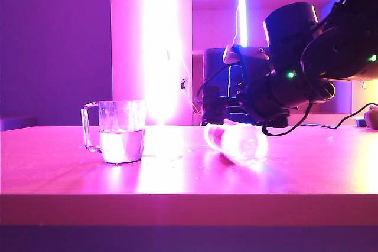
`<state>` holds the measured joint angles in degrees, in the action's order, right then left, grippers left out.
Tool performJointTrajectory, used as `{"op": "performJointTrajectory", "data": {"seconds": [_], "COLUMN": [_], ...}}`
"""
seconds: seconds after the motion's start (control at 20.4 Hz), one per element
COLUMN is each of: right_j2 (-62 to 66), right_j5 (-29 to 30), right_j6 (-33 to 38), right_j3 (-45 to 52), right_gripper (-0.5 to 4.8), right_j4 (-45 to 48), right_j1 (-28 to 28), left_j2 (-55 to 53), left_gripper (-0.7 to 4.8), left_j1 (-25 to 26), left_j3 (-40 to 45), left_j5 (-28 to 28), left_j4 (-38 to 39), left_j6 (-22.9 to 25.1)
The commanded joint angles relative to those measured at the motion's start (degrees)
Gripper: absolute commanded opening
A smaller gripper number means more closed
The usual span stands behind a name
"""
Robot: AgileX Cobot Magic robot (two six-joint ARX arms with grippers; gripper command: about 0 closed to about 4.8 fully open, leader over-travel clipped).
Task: Pick up the mineral water bottle on the table and pour water into the mug until it's half full.
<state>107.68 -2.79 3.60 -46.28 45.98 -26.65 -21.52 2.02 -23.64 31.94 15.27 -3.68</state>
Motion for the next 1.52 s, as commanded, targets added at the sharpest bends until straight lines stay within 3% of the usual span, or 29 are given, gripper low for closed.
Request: {"op": "performJointTrajectory", "data": {"seconds": [0.05,0.15,0.2,0.44,0.49,0.54,0.59,0.64,0.69,0.78,1.08,1.17,1.27,1.52], "right_j2": [-0.63,-0.63,-0.68,-5.35,-8.46,-11.02,-15.72,-17.55,-20.9,-24.79,-30.64,-30.6,-28.76,-15.74], "right_j5": [1.46,1.4,1.25,1.22,1.29,1.27,1.27,1.25,1.33,1.42,1.79,3.08,1.31,1.66], "right_j6": [0.94,0.94,0.94,0.04,-0.68,-0.85,-2.54,-3.8,-5.6,-5.62,-4.28,-4.09,-4.17,-4.85], "right_j3": [-0.28,-0.26,-0.26,-0.26,-0.2,-0.07,-0.04,-0.02,-0.02,-0.02,-0.24,-3.3,-11.98,-33.88], "right_gripper": [3.59,4.56,4.79,4.79,3.92,2.14,0.0,-0.06,-0.06,-0.06,0.09,1.43,2.05,3.49], "right_j4": [-0.87,-1.01,-0.61,6.23,5.81,3.82,-1.07,-2.84,-5.22,-7.76,-19.3,-26.6,-43.82,-66.79], "right_j1": [-0.07,-0.07,-0.07,-0.09,-0.09,-0.09,-0.09,-0.09,-0.09,-0.07,-0.07,-0.07,0.26,1.9], "left_j2": [0.07,0.07,0.07,0.09,0.33,0.68,1.68,2.29,3.54,5.16,6.69,6.82,6.91,6.91], "left_gripper": [-0.05,-0.05,-0.05,-0.05,-0.05,-0.05,-0.05,-0.05,-0.05,-0.05,-0.05,-0.05,-0.05,-0.05], "left_j1": [0.02,0.02,0.02,0.04,0.04,0.04,0.04,0.04,0.04,0.04,0.02,0.02,0.02,0.02], "left_j3": [-0.2,-0.2,-0.2,-0.22,-0.22,-0.22,-0.22,-0.22,-0.22,-0.2,-0.2,-0.2,-0.2,-0.2], "left_j5": [0.22,0.22,0.22,-2.4,-6.21,-9.09,-14.36,-16.48,-20.65,-23.67,-23.37,-22.91,-22.86,-22.84], "left_j4": [-0.79,-0.79,-0.79,-4.13,-7.04,-9.05,-12.41,-13.42,-14.75,-14.88,-12.13,-11.5,-11.37,-11.02], "left_j6": [0.31,0.46,0.46,0.52,0.04,0.0,0.0,0.0,0.0,0.02,-0.02,-0.02,-0.04,-0.02]}}
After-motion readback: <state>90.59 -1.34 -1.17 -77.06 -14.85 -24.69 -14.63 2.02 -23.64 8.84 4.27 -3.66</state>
